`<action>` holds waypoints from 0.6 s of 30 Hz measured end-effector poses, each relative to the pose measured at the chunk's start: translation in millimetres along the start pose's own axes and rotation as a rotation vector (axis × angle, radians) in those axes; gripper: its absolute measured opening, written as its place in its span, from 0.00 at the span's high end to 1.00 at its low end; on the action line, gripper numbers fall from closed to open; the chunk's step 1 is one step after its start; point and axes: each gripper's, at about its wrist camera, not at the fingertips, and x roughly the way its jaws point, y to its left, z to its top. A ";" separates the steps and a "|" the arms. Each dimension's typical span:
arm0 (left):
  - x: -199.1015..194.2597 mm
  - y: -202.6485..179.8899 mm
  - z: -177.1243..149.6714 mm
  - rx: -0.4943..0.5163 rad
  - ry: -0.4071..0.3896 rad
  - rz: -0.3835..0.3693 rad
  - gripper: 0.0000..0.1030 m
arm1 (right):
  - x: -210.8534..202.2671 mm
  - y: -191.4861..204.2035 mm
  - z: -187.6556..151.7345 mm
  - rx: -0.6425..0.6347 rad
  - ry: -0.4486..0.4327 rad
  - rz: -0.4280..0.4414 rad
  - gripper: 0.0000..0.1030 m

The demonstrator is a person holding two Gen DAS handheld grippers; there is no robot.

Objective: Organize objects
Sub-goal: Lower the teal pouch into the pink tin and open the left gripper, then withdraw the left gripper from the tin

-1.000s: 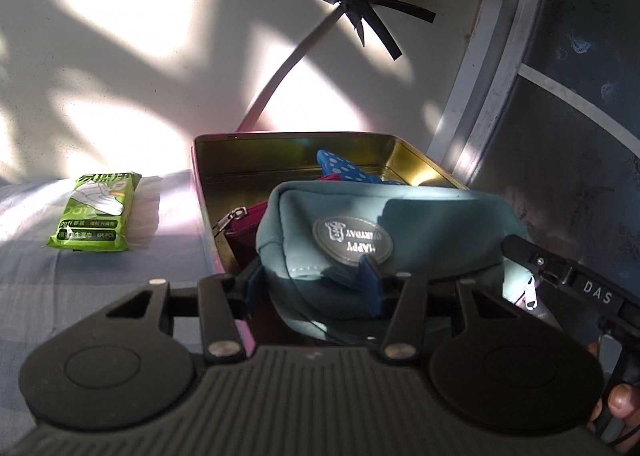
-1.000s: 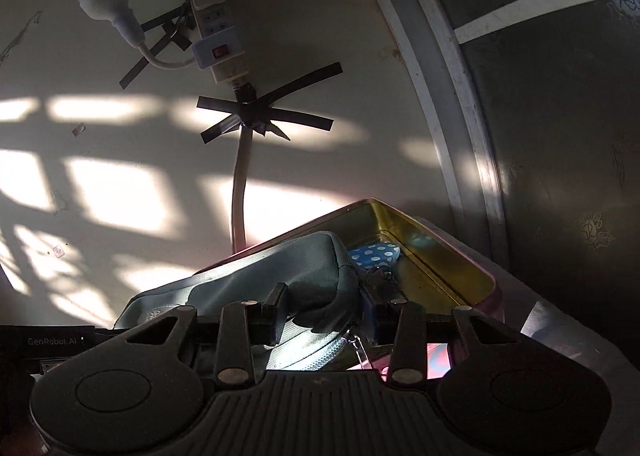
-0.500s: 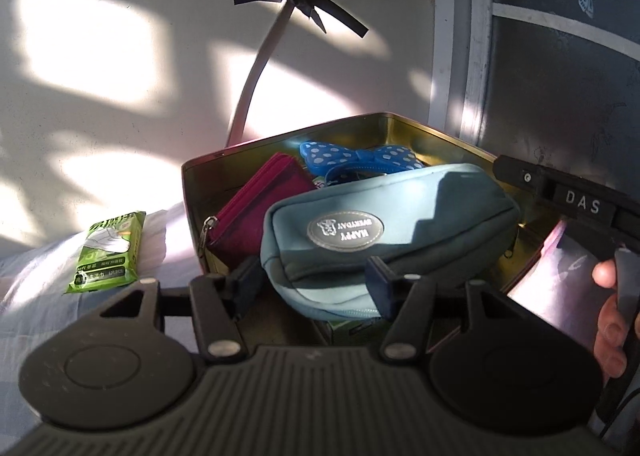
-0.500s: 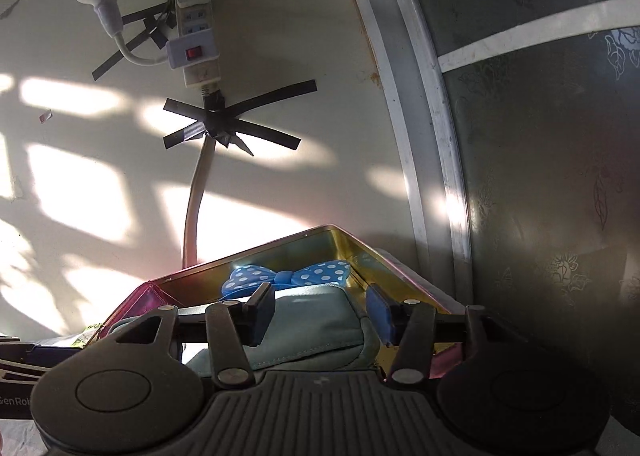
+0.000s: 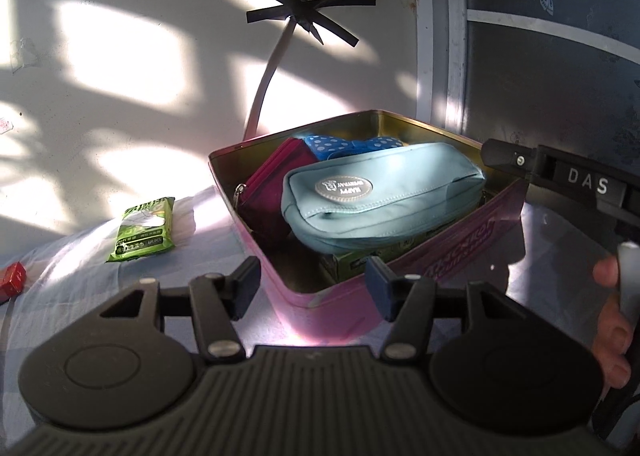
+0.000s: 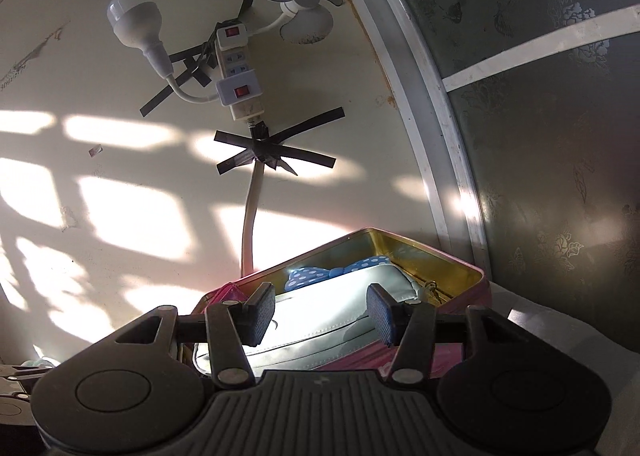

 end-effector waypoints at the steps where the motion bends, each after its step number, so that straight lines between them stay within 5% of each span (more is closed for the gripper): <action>1: -3.5 2.2 -3.1 -0.003 -0.002 -0.001 0.41 | -4.7 1.6 -2.1 0.001 0.000 -0.004 0.51; 12: -18.2 30.9 -35.1 -0.036 0.027 0.026 0.40 | -20.7 16.4 -30.0 0.023 0.113 -0.010 0.49; 18: -20.6 53.0 -50.6 -0.065 0.046 0.065 0.39 | -27.6 44.5 -34.6 -0.029 0.097 0.026 0.49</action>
